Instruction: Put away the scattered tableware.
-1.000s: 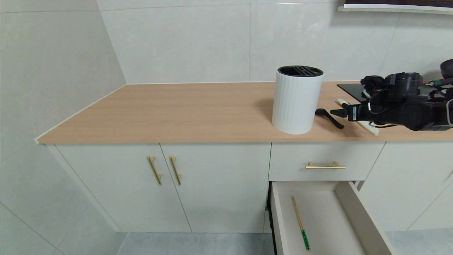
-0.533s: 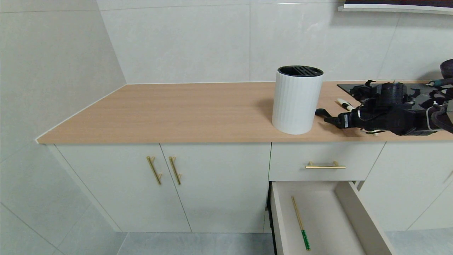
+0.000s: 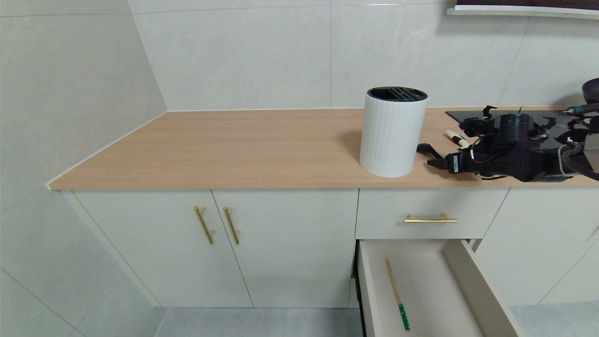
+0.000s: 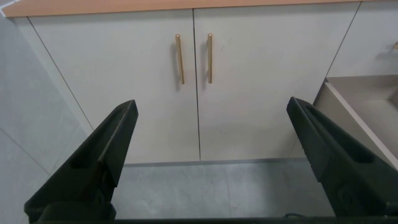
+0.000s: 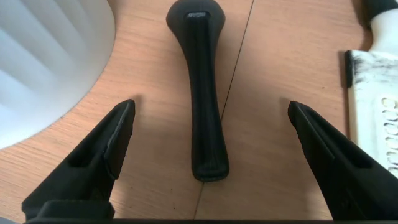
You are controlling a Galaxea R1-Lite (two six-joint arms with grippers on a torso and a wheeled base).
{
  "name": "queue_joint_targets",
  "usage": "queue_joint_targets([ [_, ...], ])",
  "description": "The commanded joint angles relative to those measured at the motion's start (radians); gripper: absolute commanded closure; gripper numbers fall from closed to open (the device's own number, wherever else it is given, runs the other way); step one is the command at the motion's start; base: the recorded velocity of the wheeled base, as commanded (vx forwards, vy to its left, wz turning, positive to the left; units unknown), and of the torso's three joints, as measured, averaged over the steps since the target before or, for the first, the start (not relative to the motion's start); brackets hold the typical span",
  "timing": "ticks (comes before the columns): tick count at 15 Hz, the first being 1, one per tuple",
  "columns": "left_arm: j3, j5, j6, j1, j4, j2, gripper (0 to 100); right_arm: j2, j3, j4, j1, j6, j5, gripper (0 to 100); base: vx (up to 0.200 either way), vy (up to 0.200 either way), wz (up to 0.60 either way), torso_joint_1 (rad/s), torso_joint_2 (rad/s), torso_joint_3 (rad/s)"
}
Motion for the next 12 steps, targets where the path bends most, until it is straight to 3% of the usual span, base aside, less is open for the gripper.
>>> queue_joint_targets([
  [1, 0.0, 0.0, 0.0, -0.001, 0.0, 0.0, 0, 0.0, 0.001, -0.001, 0.001, 0.0, 0.0, 0, 0.0, 0.0, 0.0, 0.0, 0.0, 0.0],
  [3, 0.0, 0.0, 0.0, -0.001, 0.001, 0.0, 0, 0.0, 0.001, -0.001, 0.001, -0.002, 0.0, 0, 0.0, 0.0, 0.0, 0.0, 0.0, 0.0],
  [4, 0.0, 0.0, 0.0, -0.001, 0.0, 0.0, 0, 0.002, 0.001, -0.001, 0.002, -0.002, 0.0, 100, 0.0, 0.0, 0.0, 0.0, 0.0, 0.0],
  [12, 0.0, 0.0, 0.0, -0.001, 0.0, 0.0, 0, 0.008, 0.0, 0.001, 0.01, -0.002, -0.003, 100, 0.0, 0.0, 0.0, 0.0, 0.0, 0.0],
])
